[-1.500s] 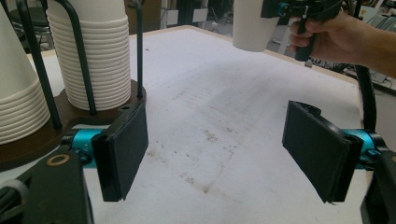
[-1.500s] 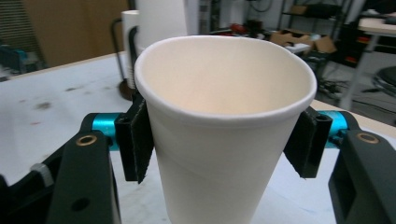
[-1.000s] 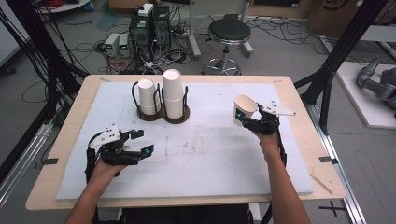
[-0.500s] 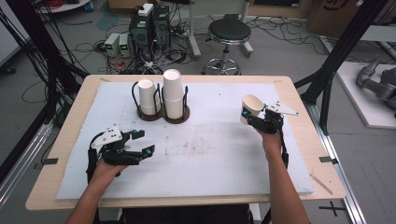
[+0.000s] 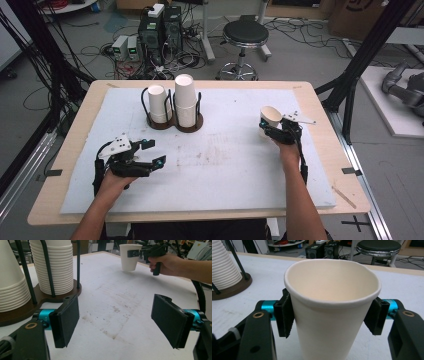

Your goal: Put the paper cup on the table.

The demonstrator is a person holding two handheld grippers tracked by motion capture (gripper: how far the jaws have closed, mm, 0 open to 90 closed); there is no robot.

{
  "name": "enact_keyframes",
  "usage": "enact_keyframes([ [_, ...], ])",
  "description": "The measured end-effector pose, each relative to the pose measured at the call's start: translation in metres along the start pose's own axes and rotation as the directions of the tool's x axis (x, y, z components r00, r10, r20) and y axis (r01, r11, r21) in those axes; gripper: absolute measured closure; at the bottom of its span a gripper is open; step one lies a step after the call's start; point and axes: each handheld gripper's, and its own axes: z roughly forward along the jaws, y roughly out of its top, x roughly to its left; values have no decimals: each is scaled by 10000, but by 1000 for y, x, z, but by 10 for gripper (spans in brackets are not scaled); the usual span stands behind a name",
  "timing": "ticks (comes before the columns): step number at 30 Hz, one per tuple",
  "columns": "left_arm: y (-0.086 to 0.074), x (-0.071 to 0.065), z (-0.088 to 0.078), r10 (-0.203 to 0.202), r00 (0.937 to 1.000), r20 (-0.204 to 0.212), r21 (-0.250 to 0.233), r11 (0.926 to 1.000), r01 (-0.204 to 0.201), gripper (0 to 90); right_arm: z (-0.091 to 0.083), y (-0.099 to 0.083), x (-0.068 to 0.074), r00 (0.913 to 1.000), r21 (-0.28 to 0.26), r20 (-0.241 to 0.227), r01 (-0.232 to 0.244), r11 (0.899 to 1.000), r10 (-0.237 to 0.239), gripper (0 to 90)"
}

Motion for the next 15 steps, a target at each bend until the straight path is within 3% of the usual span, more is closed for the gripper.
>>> enact_keyframes([
  [5,-1,0,0,-15,10000,-17,1,10000,15,227,2,-3,0,10000,310,28,71,9995,-72,349],
  [15,-2,0,1,-68,10000,9,31,10000,68,227,-1,-6,0,9999,313,45,113,9994,-115,322],
])
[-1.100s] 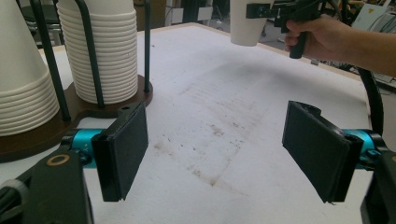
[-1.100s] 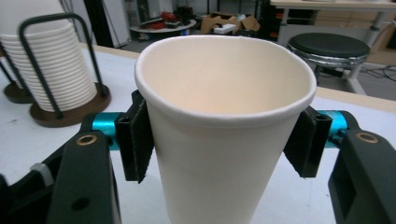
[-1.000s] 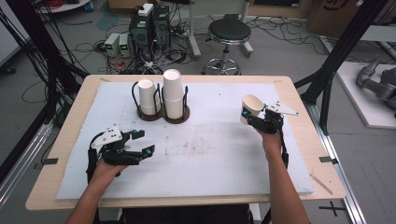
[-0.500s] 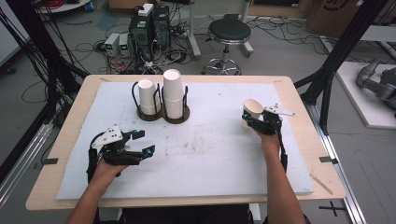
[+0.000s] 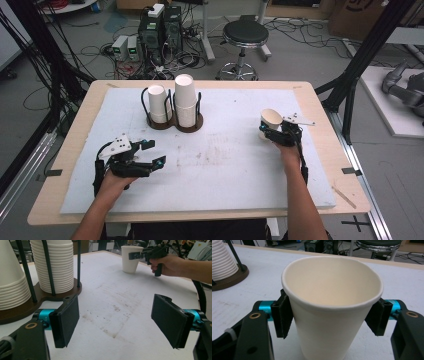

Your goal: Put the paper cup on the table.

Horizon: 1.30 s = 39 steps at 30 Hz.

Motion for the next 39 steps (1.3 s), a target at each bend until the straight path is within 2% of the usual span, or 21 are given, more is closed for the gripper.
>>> enact_keyframes([
  [3,-1,0,1,-1,10000,9,30,10000,1,227,-1,-1,0,10000,45,-25,1,10000,-1,307],
  [9,-1,-1,4,-40,9999,93,43,10000,40,227,-4,-5,-4,9988,10,-135,-481,9988,481,251],
  [13,-1,-1,5,-38,9999,121,54,10000,37,227,-5,-7,-5,9984,94,-216,-526,9986,528,221],
  [28,-3,0,3,-135,9999,83,8,9999,135,227,-4,-9,0,9993,336,-286,-244,9991,254,212],
  [39,-3,0,1,-120,9999,55,-36,9999,121,227,-11,-9,-2,9991,590,-417,3,9983,21,211],
])
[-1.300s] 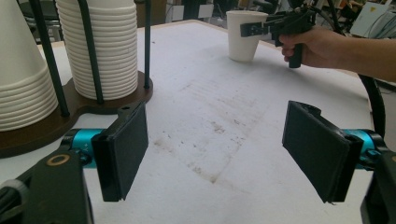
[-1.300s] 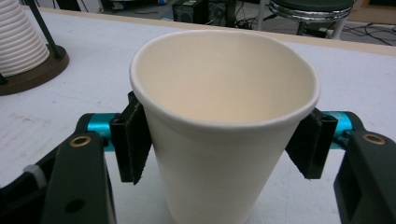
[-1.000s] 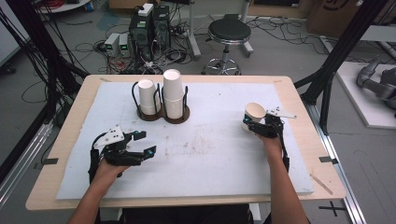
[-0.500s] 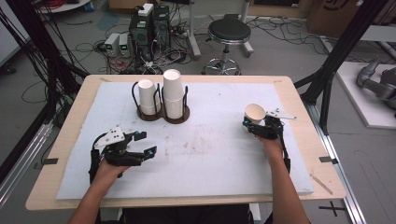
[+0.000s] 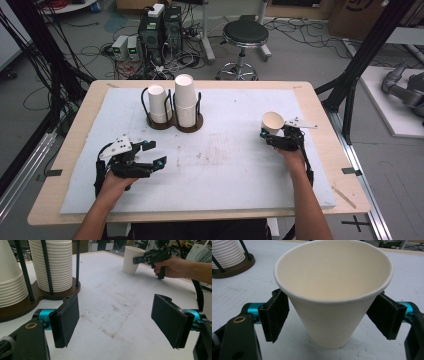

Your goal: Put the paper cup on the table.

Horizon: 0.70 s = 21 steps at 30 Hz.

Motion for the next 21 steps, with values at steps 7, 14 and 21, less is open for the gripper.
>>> enact_keyframes([
  [7,0,0,-1,-24,10000,4,-38,10000,24,227,-10,1,1,9995,-45,-253,163,9999,-164,212],
  [14,1,1,0,-21,10000,23,-101,9999,22,227,-22,-6,-2,9984,-21,-529,198,9998,-199,211],
  [21,1,2,0,-9,10000,15,-126,9999,10,227,-36,-11,-2,9966,-122,-756,306,9995,-314,211],
])
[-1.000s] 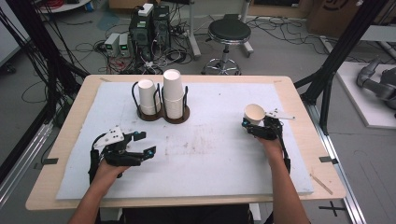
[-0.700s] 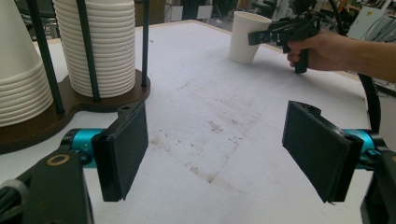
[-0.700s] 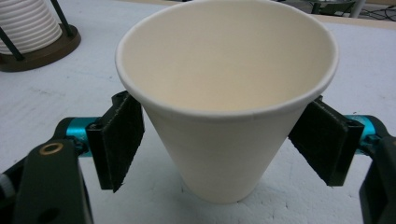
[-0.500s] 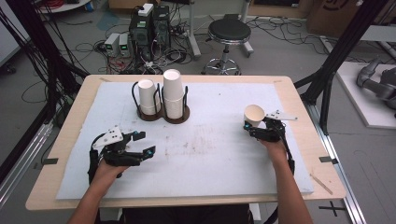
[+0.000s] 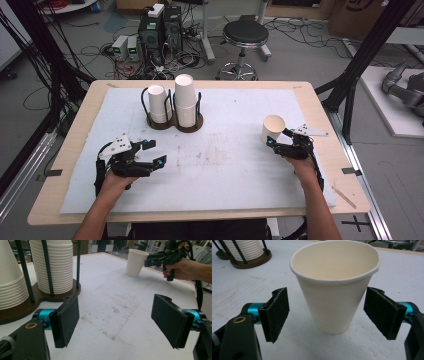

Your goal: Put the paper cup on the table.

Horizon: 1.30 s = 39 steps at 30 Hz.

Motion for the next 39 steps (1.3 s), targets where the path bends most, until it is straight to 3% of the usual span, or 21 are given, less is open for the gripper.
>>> enact_keyframes([
  [11,1,0,-5,-24,9999,-145,-178,9998,22,227,-19,4,21,9951,-162,-690,703,9974,-712,211],
  [23,6,1,0,-10,10000,-64,-119,9999,9,227,-19,3,19,9949,-69,-757,670,9977,-674,212],
  [30,8,-1,0,38,10000,-55,-189,9998,-39,227,-33,-2,25,9928,-154,-896,781,9968,-792,211],
  [39,9,-4,-9,15,9998,-219,-409,9992,-24,227,-56,-1,44,9859,-646,-1258,1026,9926,-1101,211],
])
